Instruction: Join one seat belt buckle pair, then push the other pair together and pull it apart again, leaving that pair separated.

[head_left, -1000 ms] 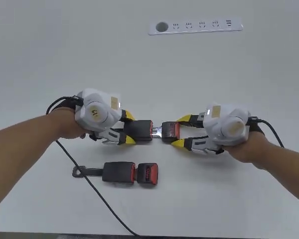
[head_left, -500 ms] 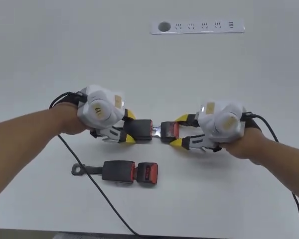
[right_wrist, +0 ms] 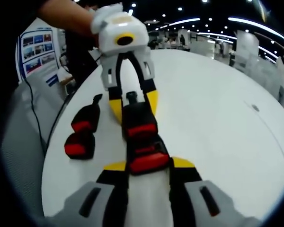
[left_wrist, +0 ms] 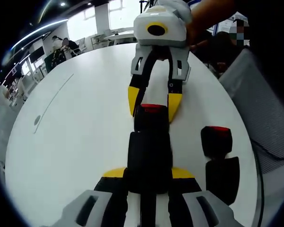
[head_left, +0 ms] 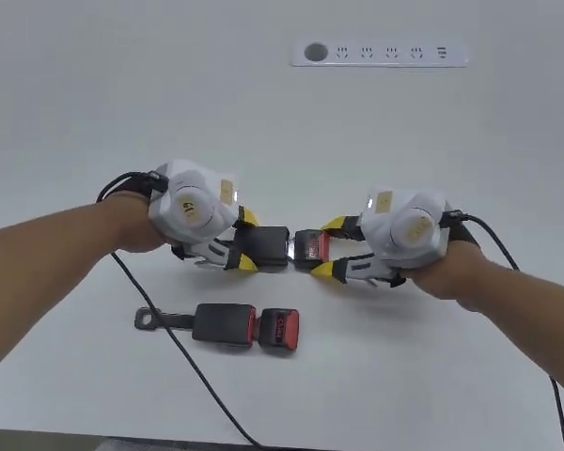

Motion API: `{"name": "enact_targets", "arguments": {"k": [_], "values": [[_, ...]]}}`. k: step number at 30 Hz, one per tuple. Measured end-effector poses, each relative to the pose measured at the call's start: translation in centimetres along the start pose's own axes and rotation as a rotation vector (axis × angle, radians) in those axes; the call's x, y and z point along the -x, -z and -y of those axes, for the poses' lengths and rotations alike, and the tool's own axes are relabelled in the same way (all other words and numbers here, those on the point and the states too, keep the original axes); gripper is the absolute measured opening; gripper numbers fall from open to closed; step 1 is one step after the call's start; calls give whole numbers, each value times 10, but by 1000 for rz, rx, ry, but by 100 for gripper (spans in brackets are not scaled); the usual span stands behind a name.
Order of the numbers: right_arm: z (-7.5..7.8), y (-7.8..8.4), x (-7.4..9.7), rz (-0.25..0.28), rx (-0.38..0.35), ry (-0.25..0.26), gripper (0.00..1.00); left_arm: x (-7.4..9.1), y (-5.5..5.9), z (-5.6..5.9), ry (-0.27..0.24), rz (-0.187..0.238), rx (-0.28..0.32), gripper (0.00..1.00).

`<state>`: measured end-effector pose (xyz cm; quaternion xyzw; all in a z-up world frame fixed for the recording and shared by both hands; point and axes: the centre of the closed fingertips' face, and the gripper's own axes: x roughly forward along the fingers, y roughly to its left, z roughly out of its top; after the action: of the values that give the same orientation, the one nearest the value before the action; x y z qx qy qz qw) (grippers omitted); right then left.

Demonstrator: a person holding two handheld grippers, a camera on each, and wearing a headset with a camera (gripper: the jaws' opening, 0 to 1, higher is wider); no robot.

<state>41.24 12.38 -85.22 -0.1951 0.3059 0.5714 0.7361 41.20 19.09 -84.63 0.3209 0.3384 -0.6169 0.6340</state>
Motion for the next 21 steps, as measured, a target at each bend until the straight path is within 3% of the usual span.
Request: {"name": "enact_targets", "arguments": {"k": [21], "values": [[1,-3,-4,-33,-32,64,34,-2,4,-3,8,-13,-21,33]]}}
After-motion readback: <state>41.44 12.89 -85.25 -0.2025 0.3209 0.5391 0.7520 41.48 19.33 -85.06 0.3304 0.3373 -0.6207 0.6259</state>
